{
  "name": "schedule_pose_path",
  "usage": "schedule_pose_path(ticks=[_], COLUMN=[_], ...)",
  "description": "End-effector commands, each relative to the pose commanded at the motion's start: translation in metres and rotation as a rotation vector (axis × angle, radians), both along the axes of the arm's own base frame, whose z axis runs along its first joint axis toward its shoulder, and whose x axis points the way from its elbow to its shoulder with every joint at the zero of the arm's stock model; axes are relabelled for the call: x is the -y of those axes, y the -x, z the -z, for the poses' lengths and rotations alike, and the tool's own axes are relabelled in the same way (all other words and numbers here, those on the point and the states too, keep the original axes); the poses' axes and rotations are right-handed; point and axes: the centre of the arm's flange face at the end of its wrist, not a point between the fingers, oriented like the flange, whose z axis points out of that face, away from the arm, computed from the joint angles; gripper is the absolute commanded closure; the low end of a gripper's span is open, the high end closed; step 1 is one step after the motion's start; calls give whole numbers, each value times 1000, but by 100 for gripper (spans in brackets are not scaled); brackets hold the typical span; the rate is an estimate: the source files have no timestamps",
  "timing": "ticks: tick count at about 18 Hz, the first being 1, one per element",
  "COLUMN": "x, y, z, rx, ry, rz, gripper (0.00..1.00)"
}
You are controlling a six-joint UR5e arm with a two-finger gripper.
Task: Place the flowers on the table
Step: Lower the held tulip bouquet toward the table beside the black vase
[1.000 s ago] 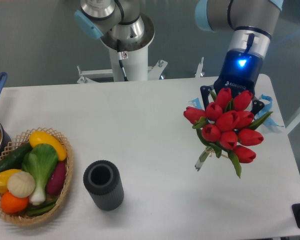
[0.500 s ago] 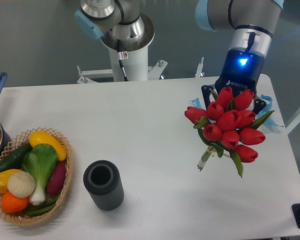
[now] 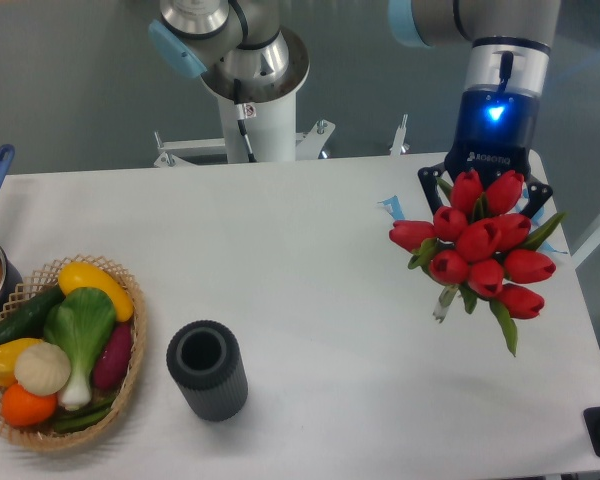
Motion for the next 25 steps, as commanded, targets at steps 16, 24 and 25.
schedule_pose_path(ticks=[16, 24, 25], x=[-62, -110, -111], y=[-30, 0, 2], z=[179, 250, 253], rx=[-54, -44, -49], ry=[992, 1007, 1004], rz=[271, 314, 310], gripper=[71, 71, 71])
